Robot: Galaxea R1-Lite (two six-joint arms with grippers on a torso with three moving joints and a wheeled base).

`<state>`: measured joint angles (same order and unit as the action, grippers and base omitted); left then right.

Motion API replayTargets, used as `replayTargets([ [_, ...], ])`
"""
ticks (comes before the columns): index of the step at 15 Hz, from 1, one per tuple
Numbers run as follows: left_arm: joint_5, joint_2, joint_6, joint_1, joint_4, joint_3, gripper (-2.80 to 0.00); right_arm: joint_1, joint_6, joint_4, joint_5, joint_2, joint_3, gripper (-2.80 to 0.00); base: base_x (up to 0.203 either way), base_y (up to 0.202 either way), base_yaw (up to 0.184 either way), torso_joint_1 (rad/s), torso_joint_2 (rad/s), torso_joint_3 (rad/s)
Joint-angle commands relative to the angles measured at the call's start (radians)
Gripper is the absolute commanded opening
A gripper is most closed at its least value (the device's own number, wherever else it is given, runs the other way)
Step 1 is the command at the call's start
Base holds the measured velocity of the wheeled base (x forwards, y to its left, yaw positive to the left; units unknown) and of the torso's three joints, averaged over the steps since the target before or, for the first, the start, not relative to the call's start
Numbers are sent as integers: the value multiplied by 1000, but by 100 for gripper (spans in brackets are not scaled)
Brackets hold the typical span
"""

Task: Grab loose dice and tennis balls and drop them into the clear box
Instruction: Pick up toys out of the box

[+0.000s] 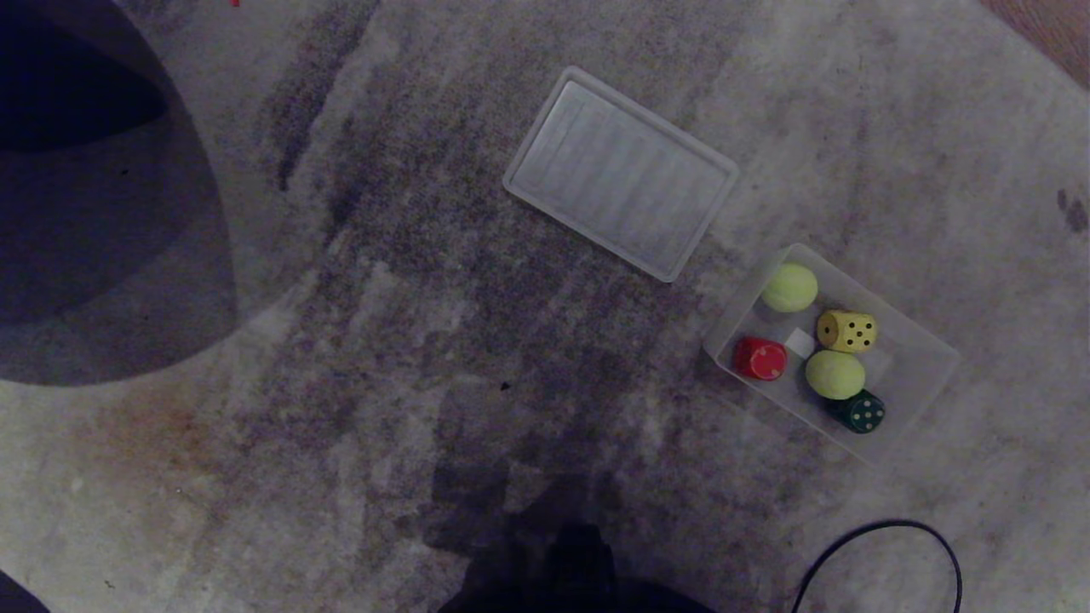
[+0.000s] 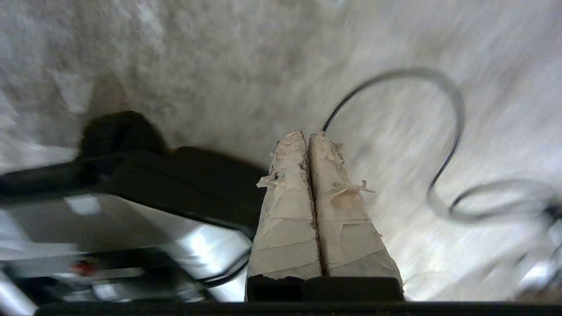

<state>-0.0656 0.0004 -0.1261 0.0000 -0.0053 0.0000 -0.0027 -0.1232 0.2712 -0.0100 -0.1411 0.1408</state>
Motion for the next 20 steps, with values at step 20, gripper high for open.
replayTargets([
  [20, 0, 1, -6, 0, -1, 2, -280, 12, 82, -300, 13, 142, -151, -280, 0, 0, 0, 0, 0, 7],
])
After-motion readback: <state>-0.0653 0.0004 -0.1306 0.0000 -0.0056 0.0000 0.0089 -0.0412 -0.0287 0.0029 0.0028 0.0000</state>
